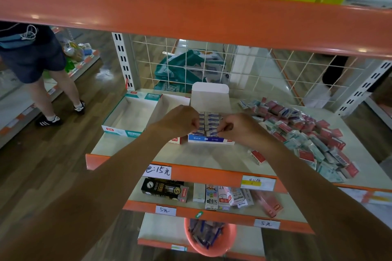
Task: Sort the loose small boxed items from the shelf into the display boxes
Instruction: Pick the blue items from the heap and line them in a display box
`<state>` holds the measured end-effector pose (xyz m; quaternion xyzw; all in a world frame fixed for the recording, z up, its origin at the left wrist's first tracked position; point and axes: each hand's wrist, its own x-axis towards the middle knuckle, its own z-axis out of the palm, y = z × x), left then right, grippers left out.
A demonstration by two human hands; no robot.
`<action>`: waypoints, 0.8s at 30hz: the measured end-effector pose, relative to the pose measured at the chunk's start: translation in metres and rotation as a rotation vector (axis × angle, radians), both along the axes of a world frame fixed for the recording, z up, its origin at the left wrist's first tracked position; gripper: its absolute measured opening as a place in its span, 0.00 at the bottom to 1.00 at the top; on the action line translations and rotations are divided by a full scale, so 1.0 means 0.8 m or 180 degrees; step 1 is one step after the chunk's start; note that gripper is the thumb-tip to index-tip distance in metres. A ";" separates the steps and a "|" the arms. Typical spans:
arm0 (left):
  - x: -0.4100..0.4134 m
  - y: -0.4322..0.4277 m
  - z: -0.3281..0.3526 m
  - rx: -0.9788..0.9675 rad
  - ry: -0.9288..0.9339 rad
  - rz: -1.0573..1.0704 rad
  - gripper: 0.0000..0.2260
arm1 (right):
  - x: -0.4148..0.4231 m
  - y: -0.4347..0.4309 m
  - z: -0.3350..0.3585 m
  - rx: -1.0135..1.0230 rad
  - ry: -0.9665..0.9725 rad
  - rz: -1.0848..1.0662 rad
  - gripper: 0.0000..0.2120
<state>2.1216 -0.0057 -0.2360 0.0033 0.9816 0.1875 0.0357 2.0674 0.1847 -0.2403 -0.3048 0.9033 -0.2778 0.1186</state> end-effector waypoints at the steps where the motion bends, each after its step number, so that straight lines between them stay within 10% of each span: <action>1: 0.000 0.000 -0.001 0.0010 0.0001 -0.0007 0.08 | 0.000 0.000 0.000 -0.0011 0.0001 -0.0009 0.04; 24: 0.000 -0.010 -0.004 0.0124 -0.0127 0.0112 0.12 | -0.003 0.005 0.002 -0.0034 -0.0045 0.0070 0.05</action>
